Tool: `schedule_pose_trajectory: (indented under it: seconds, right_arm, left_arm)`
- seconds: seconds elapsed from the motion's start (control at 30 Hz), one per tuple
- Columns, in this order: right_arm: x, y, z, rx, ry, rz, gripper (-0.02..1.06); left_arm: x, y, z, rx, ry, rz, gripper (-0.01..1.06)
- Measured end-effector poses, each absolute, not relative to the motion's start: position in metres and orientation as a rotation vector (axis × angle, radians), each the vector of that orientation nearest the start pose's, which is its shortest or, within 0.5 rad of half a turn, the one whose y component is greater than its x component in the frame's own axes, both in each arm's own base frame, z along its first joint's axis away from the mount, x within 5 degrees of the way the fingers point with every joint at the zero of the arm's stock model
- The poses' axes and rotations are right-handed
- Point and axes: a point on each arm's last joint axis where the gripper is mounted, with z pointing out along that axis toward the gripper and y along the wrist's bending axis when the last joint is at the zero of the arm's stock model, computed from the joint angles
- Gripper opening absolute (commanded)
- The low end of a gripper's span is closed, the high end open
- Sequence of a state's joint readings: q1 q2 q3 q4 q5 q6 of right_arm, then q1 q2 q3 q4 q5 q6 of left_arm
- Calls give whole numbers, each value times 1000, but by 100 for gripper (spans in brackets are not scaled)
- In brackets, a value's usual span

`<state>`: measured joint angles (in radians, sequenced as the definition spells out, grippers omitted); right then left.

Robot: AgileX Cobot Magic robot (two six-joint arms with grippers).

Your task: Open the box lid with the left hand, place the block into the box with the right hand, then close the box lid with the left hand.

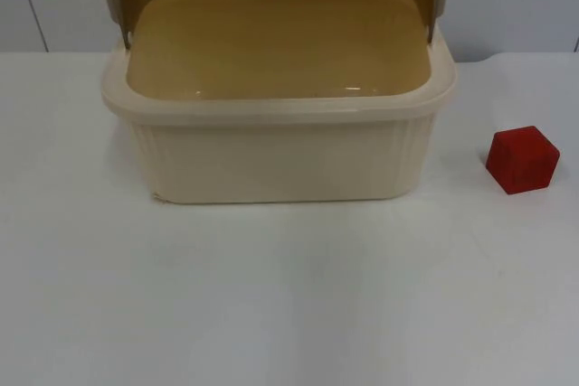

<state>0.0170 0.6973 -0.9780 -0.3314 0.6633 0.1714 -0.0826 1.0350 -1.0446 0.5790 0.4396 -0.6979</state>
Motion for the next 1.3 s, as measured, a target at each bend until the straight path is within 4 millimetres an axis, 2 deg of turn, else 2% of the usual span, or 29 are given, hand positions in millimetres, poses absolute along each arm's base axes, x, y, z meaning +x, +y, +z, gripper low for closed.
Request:
schedule_pose_trajectory:
  seconds: [0.13, 0.3, 0.33, 0.4, 0.43, 0.5, 0.63, 0.67, 0.7, 0.73, 1.17, 1.3]
  right_arm:
    - [121, -16, 421, 44, 1840, -236, 105]
    - [121, -16, 421, 44, 1840, -236, 105]
    - [121, -16, 421, 44, 1840, -236, 105]
    - [121, -16, 421, 44, 1840, -236, 105]
    - [121, -16, 421, 44, 1840, -236, 105]
    - [121, -16, 421, 44, 1840, -236, 105]
    - [121, -16, 421, 44, 1840, -236, 105]
    - [121, -16, 421, 44, 1840, -236, 105]
    - [121, -16, 421, 44, 1840, -236, 105]
    - [121, -16, 421, 44, 1840, -236, 105]
    - [123, -16, 420, 36, 1850, -242, 105]
    - [145, -15, 409, -5, 1933, -249, 105]
  left_arm:
    - [221, 6, 405, -200, 1864, 109, 0]
    - [228, -2, 394, -146, 1945, 48, 0]
    - [230, -5, 391, -135, 1963, 2, 1]
    - [233, -9, 388, -115, 1985, -34, 15]
    - [236, -11, 385, -89, 2001, -52, 15]
    - [240, -16, 380, -60, 2023, -91, 36]
    - [243, -18, 379, -5, 2017, -94, 89]
    - [244, -18, 381, 4, 2003, -92, 89]
    - [244, -18, 382, 12, 1989, -87, 102]
    - [245, -18, 383, 20, 1976, -78, 105]
    - [244, -19, 393, 16, 1881, -93, 105]
    - [239, -18, 398, 16, 1858, -94, 105]
